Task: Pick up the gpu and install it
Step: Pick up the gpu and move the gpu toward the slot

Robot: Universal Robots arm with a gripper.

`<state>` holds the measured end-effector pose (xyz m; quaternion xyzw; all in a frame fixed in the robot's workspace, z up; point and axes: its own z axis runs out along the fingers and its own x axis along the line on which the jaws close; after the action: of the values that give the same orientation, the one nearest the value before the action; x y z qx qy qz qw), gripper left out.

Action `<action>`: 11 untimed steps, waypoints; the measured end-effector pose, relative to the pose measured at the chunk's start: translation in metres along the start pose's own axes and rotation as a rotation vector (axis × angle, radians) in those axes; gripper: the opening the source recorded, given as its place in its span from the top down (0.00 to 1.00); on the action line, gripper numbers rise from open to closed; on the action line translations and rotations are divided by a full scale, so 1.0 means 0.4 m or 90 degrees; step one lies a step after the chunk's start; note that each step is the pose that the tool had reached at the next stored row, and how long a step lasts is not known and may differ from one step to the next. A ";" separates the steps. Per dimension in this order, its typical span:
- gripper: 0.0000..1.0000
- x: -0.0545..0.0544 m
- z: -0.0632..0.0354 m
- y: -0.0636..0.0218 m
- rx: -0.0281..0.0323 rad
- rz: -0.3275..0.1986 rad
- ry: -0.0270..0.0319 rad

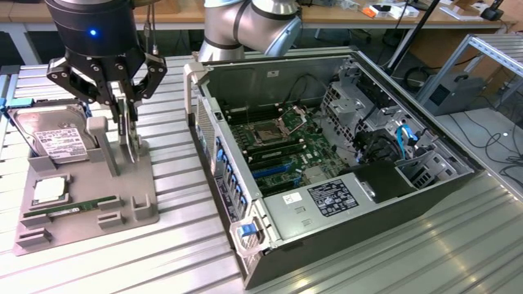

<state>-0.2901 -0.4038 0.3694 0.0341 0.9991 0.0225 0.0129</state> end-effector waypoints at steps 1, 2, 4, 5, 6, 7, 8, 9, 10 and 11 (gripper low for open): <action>0.73 0.000 -0.002 0.000 0.0000 0.000 -0.0001; 0.73 0.000 -0.003 0.000 0.0000 0.000 0.0000; 0.73 -0.001 -0.007 0.000 0.0000 0.000 0.0000; 0.73 -0.001 -0.010 0.001 0.0000 0.000 0.0000; 0.73 -0.001 -0.013 0.001 0.0000 0.000 0.0000; 0.73 -0.001 -0.016 0.001 0.0000 0.000 0.0000; 0.73 -0.001 -0.019 0.001 0.0000 0.000 0.0000; 0.73 -0.001 -0.023 0.001 0.0000 0.000 0.0000; 0.73 -0.001 -0.026 0.001 -0.0001 0.000 -0.0001; 0.73 -0.001 -0.028 0.001 0.0000 0.000 -0.0001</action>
<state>-0.2898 -0.4038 0.3806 0.0340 0.9991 0.0226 0.0130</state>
